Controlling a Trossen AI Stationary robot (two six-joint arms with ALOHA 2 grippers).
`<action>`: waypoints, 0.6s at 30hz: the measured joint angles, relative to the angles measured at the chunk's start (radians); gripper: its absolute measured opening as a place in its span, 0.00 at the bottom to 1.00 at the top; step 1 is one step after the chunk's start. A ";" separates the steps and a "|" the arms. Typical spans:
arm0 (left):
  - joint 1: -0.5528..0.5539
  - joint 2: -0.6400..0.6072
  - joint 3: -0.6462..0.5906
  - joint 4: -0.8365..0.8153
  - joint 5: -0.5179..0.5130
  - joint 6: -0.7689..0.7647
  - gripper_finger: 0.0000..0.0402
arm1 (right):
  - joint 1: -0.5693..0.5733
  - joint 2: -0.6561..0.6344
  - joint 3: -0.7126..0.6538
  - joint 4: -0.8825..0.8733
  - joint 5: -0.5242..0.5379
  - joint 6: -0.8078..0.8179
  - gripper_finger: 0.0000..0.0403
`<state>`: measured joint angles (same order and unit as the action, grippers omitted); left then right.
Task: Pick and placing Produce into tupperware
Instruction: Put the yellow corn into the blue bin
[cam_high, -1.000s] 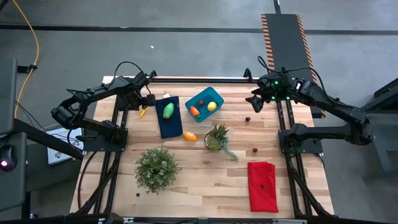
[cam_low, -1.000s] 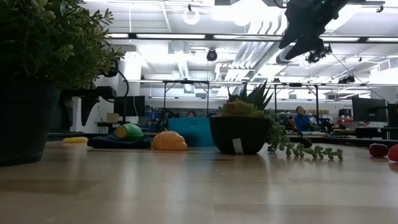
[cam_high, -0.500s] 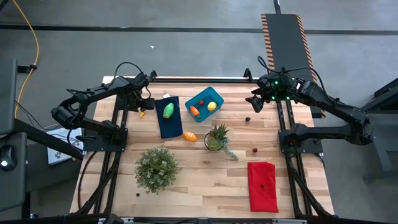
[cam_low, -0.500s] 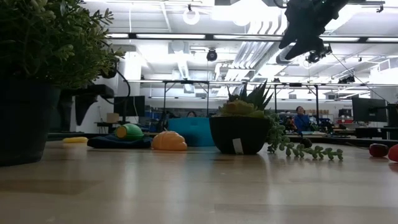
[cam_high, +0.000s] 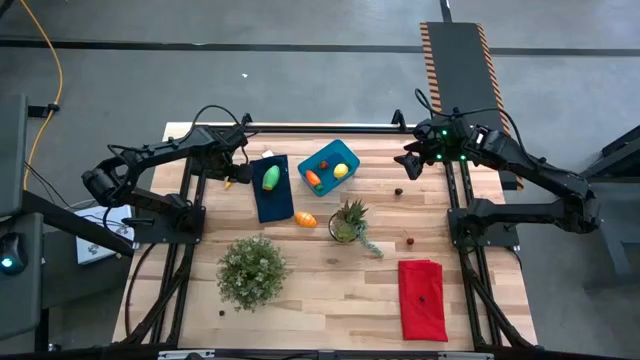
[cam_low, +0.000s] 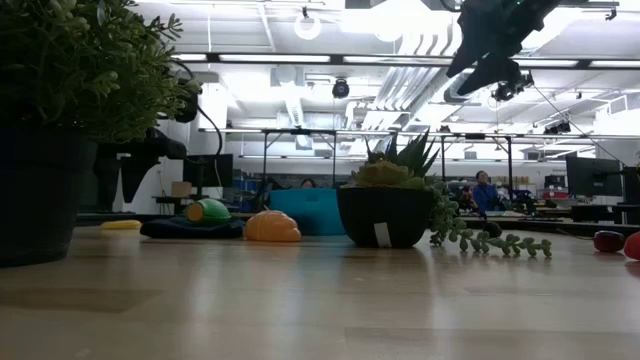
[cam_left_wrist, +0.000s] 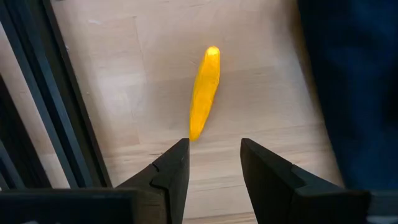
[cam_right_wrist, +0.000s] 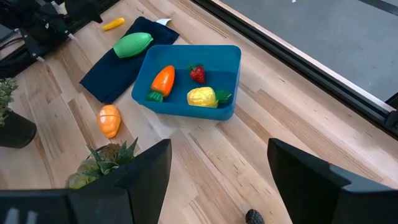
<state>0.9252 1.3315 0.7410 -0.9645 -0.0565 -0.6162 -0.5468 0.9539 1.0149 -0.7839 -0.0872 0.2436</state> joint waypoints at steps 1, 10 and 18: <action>-0.005 0.000 0.000 0.000 -0.001 -0.013 0.33 | 0.000 0.000 0.000 0.001 0.000 0.000 0.64; -0.003 -0.001 -0.078 0.061 0.023 -0.073 0.33 | 0.000 0.000 0.000 0.013 -0.001 0.003 0.64; -0.016 -0.013 -0.150 0.060 -0.015 -0.106 0.33 | 0.000 0.000 0.000 0.012 -0.002 0.010 0.64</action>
<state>0.9090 1.3184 0.5911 -0.9041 -0.0720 -0.7219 -0.5471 0.9539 1.0149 -0.7715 -0.0893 0.2541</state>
